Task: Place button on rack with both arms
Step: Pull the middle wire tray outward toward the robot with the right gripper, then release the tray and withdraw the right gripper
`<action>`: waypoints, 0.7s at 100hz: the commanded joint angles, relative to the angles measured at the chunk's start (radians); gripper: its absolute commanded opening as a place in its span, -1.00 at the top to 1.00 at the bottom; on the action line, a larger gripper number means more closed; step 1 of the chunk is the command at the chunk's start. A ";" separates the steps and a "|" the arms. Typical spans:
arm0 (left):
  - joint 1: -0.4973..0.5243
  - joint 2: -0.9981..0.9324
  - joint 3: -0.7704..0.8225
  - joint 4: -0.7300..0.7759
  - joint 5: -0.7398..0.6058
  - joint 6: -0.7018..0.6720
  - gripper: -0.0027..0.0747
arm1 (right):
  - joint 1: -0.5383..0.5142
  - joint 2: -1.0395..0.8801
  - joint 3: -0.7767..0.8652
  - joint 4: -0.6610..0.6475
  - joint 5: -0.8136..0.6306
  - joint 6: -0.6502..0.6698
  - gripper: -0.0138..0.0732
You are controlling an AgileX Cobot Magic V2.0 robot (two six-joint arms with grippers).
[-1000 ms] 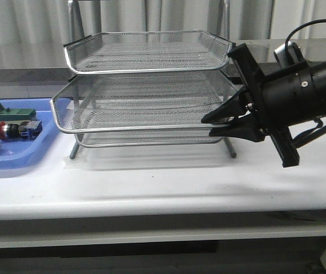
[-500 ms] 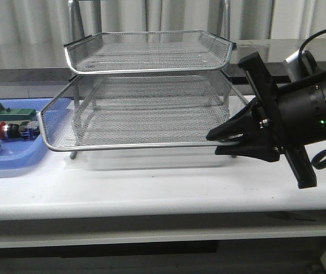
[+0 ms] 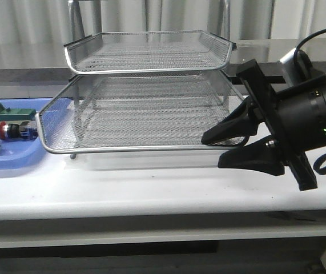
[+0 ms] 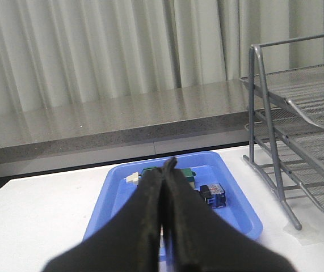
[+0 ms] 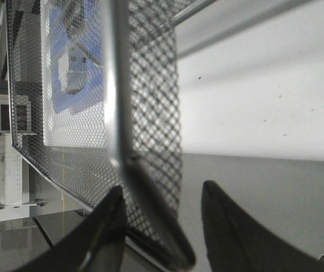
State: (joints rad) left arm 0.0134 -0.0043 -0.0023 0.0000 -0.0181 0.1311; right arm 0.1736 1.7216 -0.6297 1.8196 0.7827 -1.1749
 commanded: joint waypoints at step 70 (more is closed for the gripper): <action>0.001 -0.031 0.054 -0.008 -0.078 -0.012 0.99 | -0.042 -0.248 -0.008 -0.105 0.019 0.105 -0.18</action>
State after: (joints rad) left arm 0.0134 -0.0043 -0.0023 0.0000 -0.0181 0.1311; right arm 0.1415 1.5472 -0.6160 1.7423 0.7248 -1.1150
